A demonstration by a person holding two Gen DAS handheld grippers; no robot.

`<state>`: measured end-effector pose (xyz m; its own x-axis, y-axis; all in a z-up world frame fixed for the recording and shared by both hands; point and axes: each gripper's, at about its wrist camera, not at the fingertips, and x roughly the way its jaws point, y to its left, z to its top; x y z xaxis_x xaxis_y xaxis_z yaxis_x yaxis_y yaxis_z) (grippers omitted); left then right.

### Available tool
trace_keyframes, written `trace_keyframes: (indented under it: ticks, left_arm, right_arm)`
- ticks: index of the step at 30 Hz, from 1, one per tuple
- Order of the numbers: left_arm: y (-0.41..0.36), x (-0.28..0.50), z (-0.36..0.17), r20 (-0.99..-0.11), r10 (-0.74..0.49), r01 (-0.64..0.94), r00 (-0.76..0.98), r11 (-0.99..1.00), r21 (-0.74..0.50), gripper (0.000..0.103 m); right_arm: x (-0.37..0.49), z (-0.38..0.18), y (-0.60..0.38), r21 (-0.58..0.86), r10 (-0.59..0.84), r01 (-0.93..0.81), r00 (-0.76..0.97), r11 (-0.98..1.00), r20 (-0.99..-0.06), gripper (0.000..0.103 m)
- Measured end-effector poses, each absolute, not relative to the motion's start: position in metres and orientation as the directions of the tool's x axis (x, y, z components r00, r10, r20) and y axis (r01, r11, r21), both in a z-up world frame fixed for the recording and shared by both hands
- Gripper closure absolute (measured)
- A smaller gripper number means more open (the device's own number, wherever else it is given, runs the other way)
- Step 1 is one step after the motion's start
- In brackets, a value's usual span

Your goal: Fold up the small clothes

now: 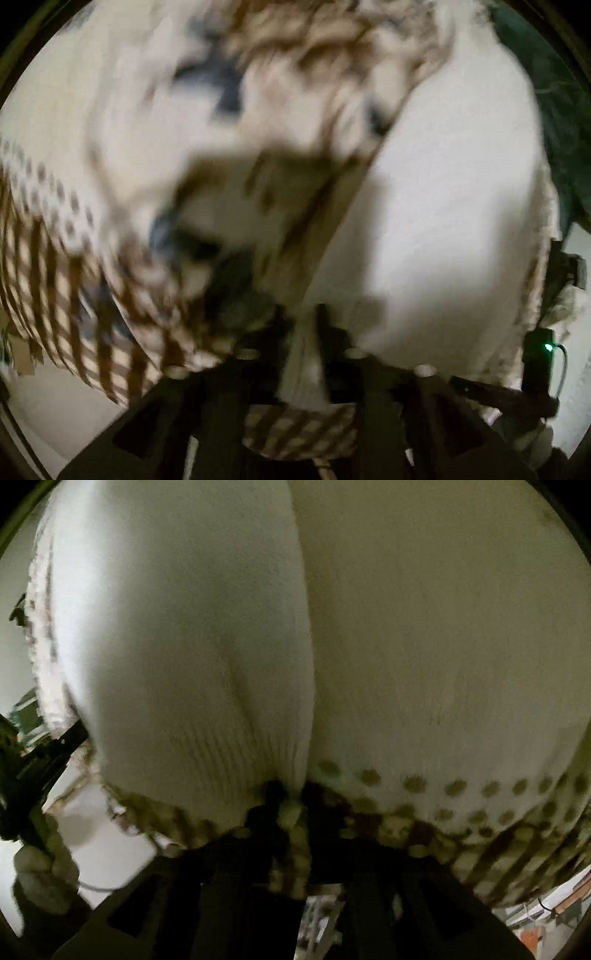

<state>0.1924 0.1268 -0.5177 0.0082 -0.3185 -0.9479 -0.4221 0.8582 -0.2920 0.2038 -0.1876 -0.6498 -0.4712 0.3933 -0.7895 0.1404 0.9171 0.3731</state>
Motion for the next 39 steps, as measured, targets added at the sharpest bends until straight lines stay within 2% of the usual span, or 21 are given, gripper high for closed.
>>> trace_keyframes:
  ticks: [1,2,5,8,13,14,16,17,21,22,23,25,27,29,31,33,34,35,36,37,39]
  left_arm:
    - [0.13,0.203,-0.506,-0.94,-0.339,-0.412,0.043,0.851,-0.326,0.045]
    - [0.133,0.22,-0.493,-0.93,-0.356,-0.397,0.091,0.844,-0.362,0.032]
    - [0.137,0.29,-0.47,-0.895,-0.389,-0.333,0.217,0.832,-0.443,0.032]
    - [0.132,0.378,-0.471,-0.871,-0.381,-0.254,0.311,0.849,-0.462,0.032]
    - [0.108,0.505,-0.505,-0.862,-0.397,-0.199,0.315,0.86,-0.469,0.032]
    - [0.102,0.523,-0.515,-0.864,-0.4,-0.19,0.306,0.864,-0.467,0.034]
    - [0.093,0.542,-0.528,-0.879,-0.374,-0.162,0.296,0.888,-0.432,0.082]
    - [0.09,0.546,-0.531,-0.889,-0.356,-0.151,0.287,0.9,-0.409,0.089]
    - [0.106,0.538,-0.522,-0.874,-0.323,-0.133,0.363,0.91,-0.392,0.091]
    - [0.113,0.534,-0.523,-0.871,-0.324,-0.146,0.369,0.905,-0.398,0.091]
    - [0.118,0.535,-0.527,-0.873,-0.322,-0.158,0.367,0.903,-0.4,0.091]
    - [0.131,0.541,-0.541,-0.877,-0.327,-0.21,0.351,0.886,-0.414,0.092]
    - [0.141,0.552,-0.55,-0.879,-0.327,-0.255,0.346,0.869,-0.424,0.097]
    - [0.145,0.56,-0.549,-0.885,-0.308,-0.267,0.35,0.872,-0.41,0.099]
    - [0.148,0.567,-0.544,-0.871,-0.343,-0.258,0.351,0.859,-0.442,0.098]
    - [0.15,0.569,-0.54,-0.848,-0.414,-0.24,0.332,0.832,-0.5,0.092]
    - [0.15,0.568,-0.54,-0.84,-0.441,-0.235,0.317,0.821,-0.52,0.085]
    - [0.15,0.564,-0.539,-0.828,-0.475,-0.226,0.298,0.807,-0.545,0.063]
    - [0.15,0.556,-0.538,-0.812,-0.511,-0.211,0.282,0.793,-0.572,0.038]
    - [0.149,0.545,-0.534,-0.8,-0.533,-0.193,0.275,0.784,-0.59,0.032]
    - [0.149,0.515,-0.527,-0.781,-0.568,-0.168,0.26,0.77,-0.616,0.032]
  right_arm:
    - [0.215,-0.639,-0.194,0.385,0.413,0.158,-0.454,0.909,-0.789,0.043]
    - [0.225,-0.628,-0.2,0.385,0.419,0.168,-0.429,0.907,-0.8,0.041]
    - [0.276,-0.593,-0.215,0.393,0.432,0.181,-0.316,0.902,-0.845,0.04]
    - [0.344,-0.571,-0.217,0.407,0.433,0.166,-0.179,0.898,-0.884,0.04]
    - [0.479,-0.56,-0.192,0.414,0.408,0.126,0.074,0.902,-0.91,0.04]
    - [0.5,-0.561,-0.188,0.421,0.41,0.131,0.106,0.897,-0.906,0.04]
    - [0.541,-0.567,-0.186,0.44,0.42,0.156,0.144,0.885,-0.896,0.04]
    - [0.557,-0.57,-0.187,0.453,0.43,0.176,0.153,0.874,-0.89,0.04]
    - [0.606,-0.586,-0.197,0.468,0.442,0.246,0.155,0.849,-0.883,0.041]
    - [0.615,-0.588,-0.204,0.46,0.432,0.254,0.16,0.85,-0.887,0.06]
    - [0.618,-0.591,-0.204,0.447,0.416,0.258,0.168,0.856,-0.894,0.096]
    - [0.626,-0.6,-0.203,0.402,0.376,0.253,0.146,0.88,-0.915,0.095]
    - [0.628,-0.604,-0.205,0.35,0.319,0.249,0.155,0.903,-0.935,0.096]
    - [0.633,-0.615,-0.206,0.317,0.292,0.271,0.129,0.909,-0.947,0.096]
    - [0.636,-0.624,-0.207,0.305,0.287,0.284,0.104,0.909,-0.952,0.095]
    - [0.64,-0.63,-0.206,0.372,0.366,0.276,0.074,0.886,-0.928,0.091]
    - [0.638,-0.629,-0.208,0.407,0.406,0.273,0.063,0.871,-0.912,0.077]
    - [0.636,-0.626,-0.21,0.437,0.441,0.269,0.049,0.858,-0.896,0.052]
    - [0.629,-0.621,-0.214,0.469,0.477,0.269,0.039,0.841,-0.878,0.042]
    - [0.621,-0.616,-0.218,0.496,0.504,0.268,0.044,0.826,-0.863,0.037]
    - [0.591,-0.602,-0.228,0.534,0.546,0.247,0.023,0.809,-0.838,0.037]
